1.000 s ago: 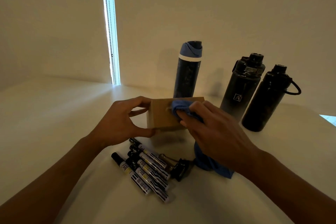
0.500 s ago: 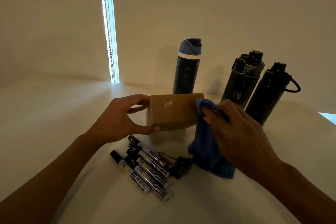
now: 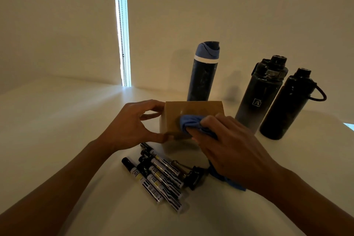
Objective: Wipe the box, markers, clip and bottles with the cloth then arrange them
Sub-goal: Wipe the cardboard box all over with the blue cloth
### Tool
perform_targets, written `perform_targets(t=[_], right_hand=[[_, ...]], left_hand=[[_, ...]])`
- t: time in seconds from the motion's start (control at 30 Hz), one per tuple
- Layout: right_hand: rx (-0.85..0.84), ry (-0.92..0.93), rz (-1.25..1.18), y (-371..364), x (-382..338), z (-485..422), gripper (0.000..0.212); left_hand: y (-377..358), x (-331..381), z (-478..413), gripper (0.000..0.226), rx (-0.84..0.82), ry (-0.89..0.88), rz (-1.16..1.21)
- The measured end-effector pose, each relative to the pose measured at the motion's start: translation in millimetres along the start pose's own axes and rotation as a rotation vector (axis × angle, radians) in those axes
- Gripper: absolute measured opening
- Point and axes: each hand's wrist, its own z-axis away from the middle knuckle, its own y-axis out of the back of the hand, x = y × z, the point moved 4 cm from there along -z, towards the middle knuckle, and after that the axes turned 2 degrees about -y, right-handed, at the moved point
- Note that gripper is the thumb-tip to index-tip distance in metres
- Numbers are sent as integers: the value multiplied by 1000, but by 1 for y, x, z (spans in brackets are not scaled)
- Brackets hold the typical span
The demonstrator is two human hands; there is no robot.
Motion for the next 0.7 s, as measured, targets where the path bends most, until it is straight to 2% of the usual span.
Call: perform_targets(t=[0.1,0.2,0.37,0.5,0.6,0.7], right_hand=[[58,9,-43,8,3,10,46],[58,-22,14,13,16,19,35],[29,-207,-17,8,35,-2,43],[22,-160,-50,-2,8,-15,40],[8,-27,-35,-5,-6,-9,37],[43,18,-40,5,-8,1,45]], left_hand=[[0,3,1,73,6,6,3],[-1,4,0,72,6,18,7],[-2,5,0,71,-5,4,-12],[0,6,0,67,-12,5,-1],[0,6,0,66,-17,3,16],[1,7,0,70,-16,10,26]])
